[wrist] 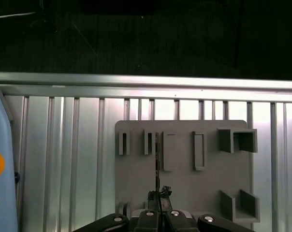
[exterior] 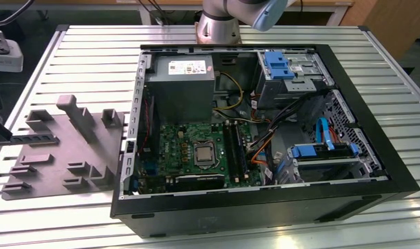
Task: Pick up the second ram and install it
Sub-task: 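Pick up the second ram and move it above second insertion slot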
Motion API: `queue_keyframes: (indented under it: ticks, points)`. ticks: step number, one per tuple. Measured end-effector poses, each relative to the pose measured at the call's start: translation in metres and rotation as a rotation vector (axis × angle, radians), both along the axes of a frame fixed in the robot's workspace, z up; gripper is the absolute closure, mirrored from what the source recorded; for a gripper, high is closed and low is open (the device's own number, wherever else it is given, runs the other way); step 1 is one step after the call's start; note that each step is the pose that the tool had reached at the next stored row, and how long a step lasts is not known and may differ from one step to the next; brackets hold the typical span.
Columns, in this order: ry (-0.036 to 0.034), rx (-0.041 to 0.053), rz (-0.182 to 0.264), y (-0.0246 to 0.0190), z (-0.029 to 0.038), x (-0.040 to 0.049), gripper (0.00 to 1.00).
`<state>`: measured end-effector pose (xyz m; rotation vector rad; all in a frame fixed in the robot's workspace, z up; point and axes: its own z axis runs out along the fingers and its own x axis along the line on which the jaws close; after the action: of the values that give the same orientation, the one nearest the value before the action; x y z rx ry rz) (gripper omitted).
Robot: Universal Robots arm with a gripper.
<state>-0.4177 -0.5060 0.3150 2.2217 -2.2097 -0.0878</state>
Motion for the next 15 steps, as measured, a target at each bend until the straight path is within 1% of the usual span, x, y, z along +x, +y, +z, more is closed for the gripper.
queue_keyframes:
  ticks: [15]
  points:
    - [-0.0018,0.0,0.0,0.0,0.0182,-0.0024,0.89]
